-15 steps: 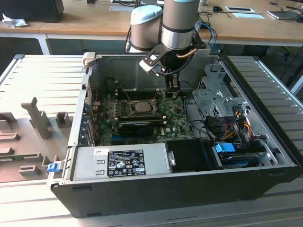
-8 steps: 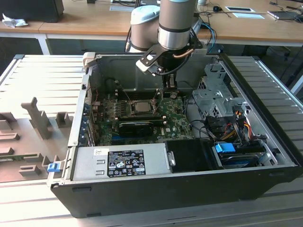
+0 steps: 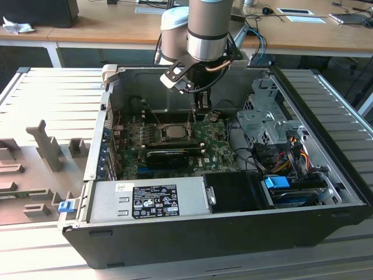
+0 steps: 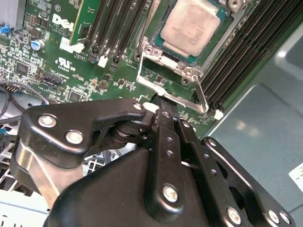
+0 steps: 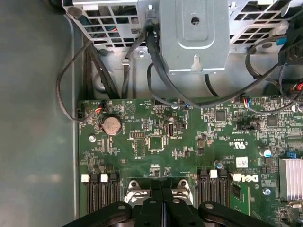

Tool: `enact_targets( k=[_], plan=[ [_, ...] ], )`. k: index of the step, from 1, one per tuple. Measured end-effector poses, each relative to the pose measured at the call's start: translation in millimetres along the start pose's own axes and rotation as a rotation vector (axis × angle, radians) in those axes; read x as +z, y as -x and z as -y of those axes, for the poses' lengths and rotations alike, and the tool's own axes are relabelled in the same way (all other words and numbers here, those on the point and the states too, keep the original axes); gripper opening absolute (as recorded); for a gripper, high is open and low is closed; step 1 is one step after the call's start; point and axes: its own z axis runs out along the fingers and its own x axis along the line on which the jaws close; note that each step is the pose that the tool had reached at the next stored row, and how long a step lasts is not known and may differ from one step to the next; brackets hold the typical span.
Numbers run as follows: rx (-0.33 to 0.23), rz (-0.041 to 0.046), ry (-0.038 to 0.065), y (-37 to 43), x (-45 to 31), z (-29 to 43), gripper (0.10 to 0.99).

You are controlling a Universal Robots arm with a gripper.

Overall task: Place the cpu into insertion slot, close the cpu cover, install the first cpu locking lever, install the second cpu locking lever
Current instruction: 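Close the cpu cover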

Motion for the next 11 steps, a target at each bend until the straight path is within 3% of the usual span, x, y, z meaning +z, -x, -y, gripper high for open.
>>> enact_targets(
  k=[5,11],
  plan=[
    [0.000,0.0000,0.000,0.4,-0.5,12.7,0.106],
    [-0.002,-0.0002,0.003,1.1,9.7,25.7,0.106]
  ],
)
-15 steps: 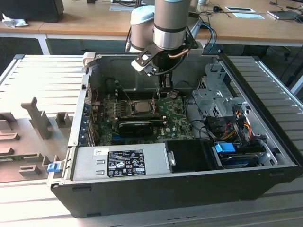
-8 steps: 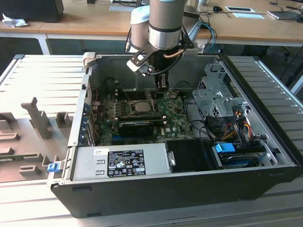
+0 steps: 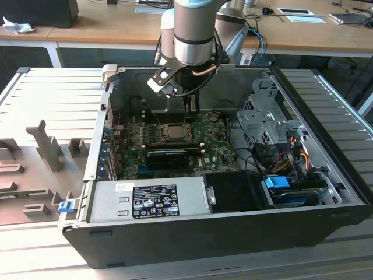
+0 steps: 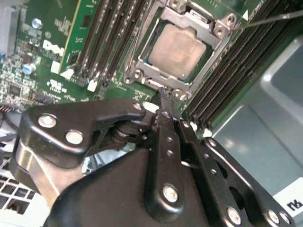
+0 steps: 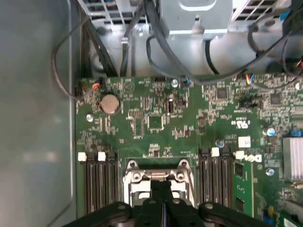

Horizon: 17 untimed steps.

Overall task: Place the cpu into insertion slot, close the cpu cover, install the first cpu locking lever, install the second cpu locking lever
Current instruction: 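Close the cpu cover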

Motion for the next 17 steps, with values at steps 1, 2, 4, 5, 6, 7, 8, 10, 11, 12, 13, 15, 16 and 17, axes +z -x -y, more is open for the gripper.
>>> enact_targets(
  k=[1,2,4,5,6,7,8,10,11,12,13,15,16,17],
  plan=[
    [-0.002,-0.0002,0.000,0.1,2.1,1.8,0.106],
    [-0.005,-0.0003,0.000,0.2,3.8,3.4,0.106],
    [-0.016,-0.0009,0.000,0.4,7.5,6.7,0.106],
    [-0.021,-0.0011,-0.001,0.5,8.9,8.1,0.106],
    [-0.025,-0.0012,-0.001,0.6,9.6,10.5,0.106],
    [-0.026,-0.0013,-0.001,0.7,10.0,12.8,0.106],
    [-0.028,-0.0014,-0.001,0.8,10.4,15.9,0.106],
    [-0.034,-0.0019,-0.001,1.1,11.7,23.6,0.106],
    [-0.038,-0.0021,-0.001,1.2,12.9,25.5,0.106],
    [-0.044,-0.0023,-0.001,1.4,14.4,26.6,0.106],
    [-0.054,-0.0027,-0.001,1.5,16.8,27.6,0.106],
    [-0.070,-0.0033,-0.002,1.8,21.2,30.2,0.106],
    [-0.077,-0.0038,-0.002,1.9,22.8,31.1,0.106],
    [-0.082,-0.0039,-0.002,2.0,23.3,32.3,0.106]
  ],
)
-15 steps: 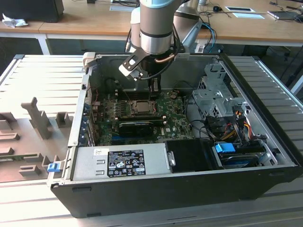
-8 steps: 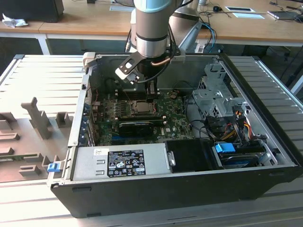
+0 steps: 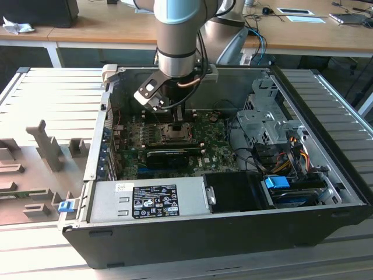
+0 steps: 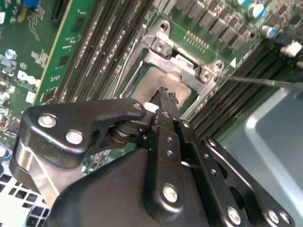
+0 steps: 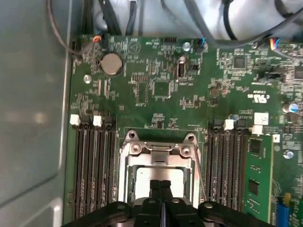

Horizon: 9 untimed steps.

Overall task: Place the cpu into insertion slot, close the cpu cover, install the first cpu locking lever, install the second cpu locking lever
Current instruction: 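Close the cpu cover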

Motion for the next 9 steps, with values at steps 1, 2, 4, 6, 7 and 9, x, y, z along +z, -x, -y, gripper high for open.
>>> enact_targets(
  k=[1,2,4,6,7,9],
  plan=[
    [-0.004,-0.0001,0.000,-0.1,0.2,2.6,0.106],
    [-0.005,-0.0003,0.000,-0.2,0.2,5.2,0.106],
    [-0.007,-0.0004,0.000,-0.7,0.2,12.7,0.106],
    [-0.007,-0.0004,0.000,-0.8,2.9,16.0,0.106],
    [-0.007,-0.0004,0.000,-0.6,6.8,16.3,0.106],
    [-0.007,-0.0002,0.000,-0.5,8.5,16.4,0.106]
  ],
)
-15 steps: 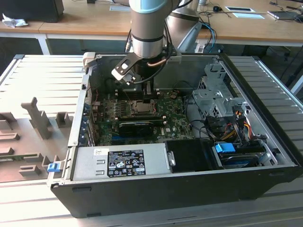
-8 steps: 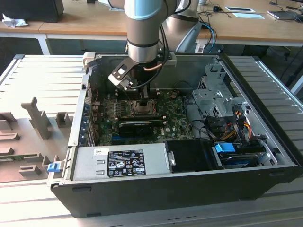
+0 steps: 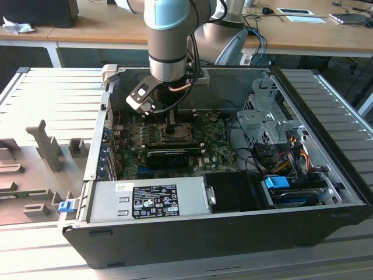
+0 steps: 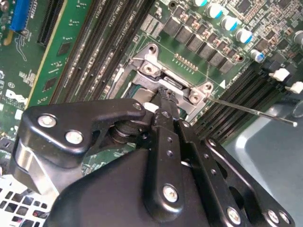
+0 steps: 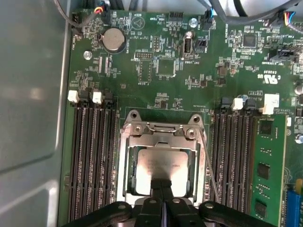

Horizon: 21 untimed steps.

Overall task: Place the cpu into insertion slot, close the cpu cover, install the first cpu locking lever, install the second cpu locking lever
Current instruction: 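Close the cpu cover, then install the first cpu locking lever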

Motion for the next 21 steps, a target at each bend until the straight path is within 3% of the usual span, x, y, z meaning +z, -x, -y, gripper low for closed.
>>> enact_targets(
  k=[4,9,11,21],
  plan=[
    [0.000,-0.0004,0.000,-0.2,-4.0,-1.2,0.106],
    [0.000,-0.0006,-0.006,0.8,-3.3,-17.8,0.106],
    [0.000,-0.0005,-0.006,1.0,-3.3,-20.4,0.106],
    [0.000,-0.0006,-0.007,0.8,-10.4,-21.6,0.106]
  ],
)
